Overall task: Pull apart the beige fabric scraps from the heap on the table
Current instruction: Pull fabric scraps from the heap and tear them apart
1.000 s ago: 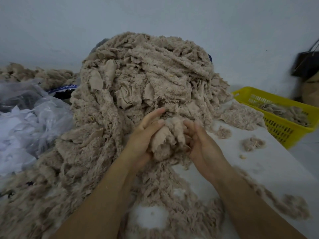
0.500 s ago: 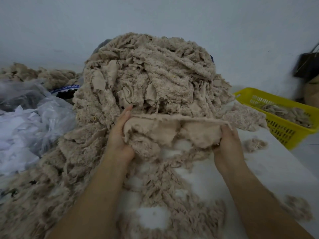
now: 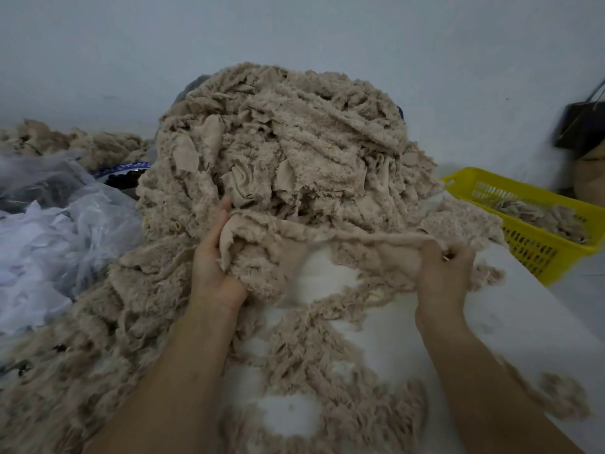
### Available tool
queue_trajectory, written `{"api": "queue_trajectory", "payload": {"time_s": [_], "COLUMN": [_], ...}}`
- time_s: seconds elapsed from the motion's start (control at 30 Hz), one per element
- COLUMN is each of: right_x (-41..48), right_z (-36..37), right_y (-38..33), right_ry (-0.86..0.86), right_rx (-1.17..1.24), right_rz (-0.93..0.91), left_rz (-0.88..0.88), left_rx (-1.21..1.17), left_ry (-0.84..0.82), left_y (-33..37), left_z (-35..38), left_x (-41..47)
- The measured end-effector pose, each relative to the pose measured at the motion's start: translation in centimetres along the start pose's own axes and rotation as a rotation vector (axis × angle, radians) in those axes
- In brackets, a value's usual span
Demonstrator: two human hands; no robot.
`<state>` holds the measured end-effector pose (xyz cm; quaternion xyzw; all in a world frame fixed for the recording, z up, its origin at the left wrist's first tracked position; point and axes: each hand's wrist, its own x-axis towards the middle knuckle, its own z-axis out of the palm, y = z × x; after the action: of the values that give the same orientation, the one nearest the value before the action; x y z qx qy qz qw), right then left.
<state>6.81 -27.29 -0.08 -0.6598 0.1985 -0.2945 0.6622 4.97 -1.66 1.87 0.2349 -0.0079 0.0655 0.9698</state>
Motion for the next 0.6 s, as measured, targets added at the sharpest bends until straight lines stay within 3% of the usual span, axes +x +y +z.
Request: {"api": "queue_trajectory", "payload": {"time_s": [0.07,0.17,0.27,0.33,0.4,0.5,0.6], "right_x": [-1.5,-3.4,-5.2,-6.0,-5.9,-4.6,-4.4], "right_z": [0.3,0.4,1.2,1.6,1.6,1.3,1.6], "right_y": [-0.3,-0.8,-1.1,-0.8,-0.6,-0.4,-0.1], "right_ry": [-0.075,-0.263,-0.72,-0.907,-0.915,-0.81,-0.813], "right_rx": [-0.149,-0.163,-0.194,-0.264,-0.291,-0.413,-0.59], "right_rz": [-0.206,-0.505,-0.521,-0.442,-0.429,-0.503,-0.533], "left_rz": [-0.104,-0.339,-0.414,-0.416,-0.388,-0.181,-0.008], "left_rx": [0.048,0.028,0.426,0.602,0.683,0.704,0.666], "left_ry": [-0.047,-0.306,-0.381,-0.414,-0.389,-0.202,-0.187], "left_y": [-0.7,-2.0,-2.9,-3.4,-3.4,-3.3,-3.3], "left_z": [0.6,2.0,2.2,2.1,2.4,2.7,2.9], "left_x": [-0.5,-1.8,-1.9,-2.0,-2.2,-2.0,-1.9]}}
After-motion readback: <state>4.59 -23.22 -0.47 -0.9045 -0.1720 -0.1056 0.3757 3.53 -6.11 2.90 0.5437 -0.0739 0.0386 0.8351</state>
